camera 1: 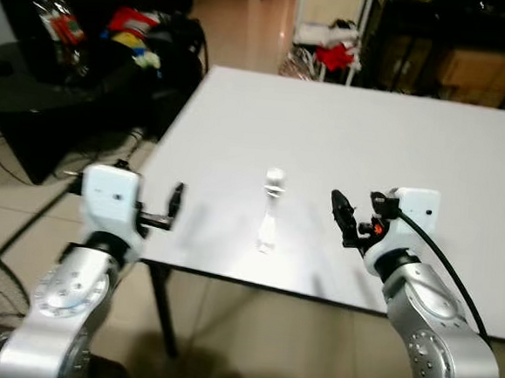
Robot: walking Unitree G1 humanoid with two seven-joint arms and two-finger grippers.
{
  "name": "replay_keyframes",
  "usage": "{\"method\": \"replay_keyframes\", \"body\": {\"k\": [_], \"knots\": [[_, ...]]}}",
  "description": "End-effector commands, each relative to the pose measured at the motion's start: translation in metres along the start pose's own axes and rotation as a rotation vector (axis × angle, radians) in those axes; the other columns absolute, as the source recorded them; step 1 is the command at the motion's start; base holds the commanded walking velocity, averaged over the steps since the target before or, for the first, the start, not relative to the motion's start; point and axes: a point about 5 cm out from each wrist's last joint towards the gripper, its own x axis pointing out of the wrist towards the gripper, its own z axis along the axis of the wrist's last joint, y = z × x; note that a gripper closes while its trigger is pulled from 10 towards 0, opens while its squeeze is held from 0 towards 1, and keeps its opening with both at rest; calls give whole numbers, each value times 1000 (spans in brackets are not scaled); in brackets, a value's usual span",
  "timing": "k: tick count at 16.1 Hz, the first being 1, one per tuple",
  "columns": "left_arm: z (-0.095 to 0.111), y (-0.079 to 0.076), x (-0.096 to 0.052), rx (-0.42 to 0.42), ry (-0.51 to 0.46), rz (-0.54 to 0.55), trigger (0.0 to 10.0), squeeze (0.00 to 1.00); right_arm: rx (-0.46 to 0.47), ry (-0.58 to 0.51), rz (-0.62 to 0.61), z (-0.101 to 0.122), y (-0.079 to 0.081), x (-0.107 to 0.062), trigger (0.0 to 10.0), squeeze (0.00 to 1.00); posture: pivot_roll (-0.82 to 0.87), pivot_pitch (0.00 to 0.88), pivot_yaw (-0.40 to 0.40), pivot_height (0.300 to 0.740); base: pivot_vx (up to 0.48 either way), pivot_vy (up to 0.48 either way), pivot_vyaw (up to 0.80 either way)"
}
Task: Setting the table
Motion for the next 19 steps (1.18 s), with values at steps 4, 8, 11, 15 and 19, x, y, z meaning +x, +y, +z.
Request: {"method": "replay_keyframes", "body": {"k": [4,8,11,15,19], "knots": [[2,3,0,36,-14,42,10000,0,17,-62,67,3,11,2,10000,1000,98,0,1,740,0,-480,0],[2,-3,3,55,-19,1,10000,0,34,-54,49,-4,6,0,10000,1000,95,0,15,740,0,-480,0],[1,-4,5,56,-12,-24,10000,0,12,-48,35,-8,4,-3,10000,1000,83,0,40,740,0,-300,725],[-3,-2,6,55,5,-27,10000,0,15,-57,27,-8,5,-5,10000,1000,78,0,54,740,0,0,800],[-3,5,6,61,9,-1,10000,0,-15,-59,75,-6,10,-2,10000,1000,83,0,48,740,0,0,800]]}}
